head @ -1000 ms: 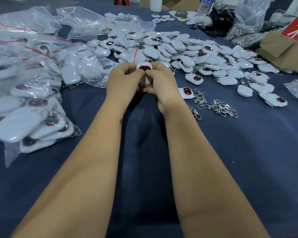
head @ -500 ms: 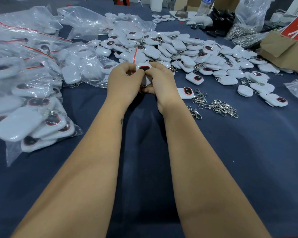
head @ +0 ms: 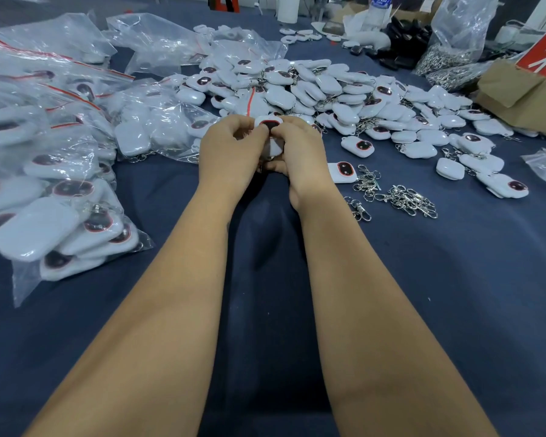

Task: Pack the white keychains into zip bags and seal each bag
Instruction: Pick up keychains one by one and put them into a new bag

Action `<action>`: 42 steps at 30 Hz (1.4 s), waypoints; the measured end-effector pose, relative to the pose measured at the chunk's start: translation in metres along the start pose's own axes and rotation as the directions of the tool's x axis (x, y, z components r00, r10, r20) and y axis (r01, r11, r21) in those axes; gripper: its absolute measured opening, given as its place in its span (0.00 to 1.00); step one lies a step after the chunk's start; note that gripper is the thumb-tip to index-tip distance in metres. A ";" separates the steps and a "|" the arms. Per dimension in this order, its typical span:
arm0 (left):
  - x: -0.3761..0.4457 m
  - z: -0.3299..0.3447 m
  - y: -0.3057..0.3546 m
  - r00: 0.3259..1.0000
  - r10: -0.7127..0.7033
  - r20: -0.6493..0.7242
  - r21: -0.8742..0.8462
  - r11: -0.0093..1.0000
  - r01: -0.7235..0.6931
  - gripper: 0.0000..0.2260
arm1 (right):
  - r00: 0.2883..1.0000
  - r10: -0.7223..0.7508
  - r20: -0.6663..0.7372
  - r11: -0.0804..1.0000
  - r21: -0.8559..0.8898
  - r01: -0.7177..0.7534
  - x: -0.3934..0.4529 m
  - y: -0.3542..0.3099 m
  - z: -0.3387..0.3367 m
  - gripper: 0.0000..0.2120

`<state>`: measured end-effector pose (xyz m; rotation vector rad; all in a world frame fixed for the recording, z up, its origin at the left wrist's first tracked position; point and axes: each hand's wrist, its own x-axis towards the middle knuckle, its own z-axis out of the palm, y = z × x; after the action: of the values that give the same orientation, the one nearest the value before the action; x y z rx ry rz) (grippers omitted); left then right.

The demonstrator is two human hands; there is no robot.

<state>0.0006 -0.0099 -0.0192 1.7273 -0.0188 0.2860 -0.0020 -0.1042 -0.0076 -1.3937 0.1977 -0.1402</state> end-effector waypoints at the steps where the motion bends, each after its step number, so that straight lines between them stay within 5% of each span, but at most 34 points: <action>1: 0.000 0.000 0.000 1.000 0.001 -0.020 -0.019 1.000 -0.002 0.04 | 1.000 0.007 -0.028 0.999 0.045 -0.006 0.001 0.000 0.000 0.08; 6: 0.001 -0.001 -0.003 0.986 0.049 -0.160 0.054 0.998 -0.041 0.18 | 0.987 0.104 -0.123 0.906 0.421 -0.043 0.003 -0.007 -0.005 0.04; 9: 0.001 -0.002 -0.005 0.986 0.051 -0.159 0.106 0.994 -0.034 0.20 | 1.000 0.021 -0.021 0.775 0.632 -0.003 0.001 -0.007 -0.007 0.07; 12: 0.002 -0.003 -0.003 0.989 0.075 -0.125 0.097 0.993 -0.063 0.17 | 0.995 -0.084 0.058 0.763 0.646 0.027 -0.001 -0.008 -0.005 0.09; 15: 0.001 -0.004 0.000 0.983 0.126 -0.134 0.086 0.990 -0.115 0.15 | 0.995 -0.088 0.048 0.843 0.535 0.049 -0.003 -0.006 0.000 0.08; 20: -0.003 -0.005 0.005 0.966 0.151 -0.211 0.064 0.988 -0.141 0.13 | 0.982 -0.173 -0.069 0.985 -0.015 0.173 -0.005 0.003 0.006 0.08; 23: -0.001 -0.005 0.005 0.965 0.122 -0.232 0.093 0.990 -0.103 0.13 | 0.962 -0.267 -0.061 0.932 -0.271 0.241 -0.006 0.007 0.004 0.08; 27: 0.001 -0.007 -0.001 0.969 0.047 -0.241 0.178 0.984 -0.003 0.07 | 0.921 -0.390 -0.019 0.716 -0.635 0.290 -0.005 0.012 0.002 0.10; 30: 0.002 -0.008 -0.002 0.960 0.072 -0.270 0.176 0.984 -0.024 0.06 | 0.918 -0.395 -0.047 0.702 -0.660 0.268 -0.003 0.012 0.000 0.09; 33: -0.001 -0.006 0.001 0.949 0.181 -0.260 0.243 0.963 -0.117 0.05 | 0.939 -0.330 0.100 0.655 -0.691 0.304 -0.003 0.011 0.002 0.06; 37: -0.005 -0.003 0.002 0.941 0.272 -0.200 0.356 0.915 -0.189 0.08 | 0.928 -0.301 0.221 0.543 -0.760 0.358 -0.008 0.010 0.007 0.15; 42: -0.003 -0.003 0.000 0.963 0.231 -0.142 0.420 0.895 -0.153 0.11 | 0.920 -0.391 -0.025 0.541 -0.815 0.208 -0.008 0.007 0.003 0.12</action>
<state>-0.0033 -0.0073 -0.0197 2.1088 0.0082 0.6376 -0.0090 -0.0985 -0.0136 -2.3424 0.1959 -0.5468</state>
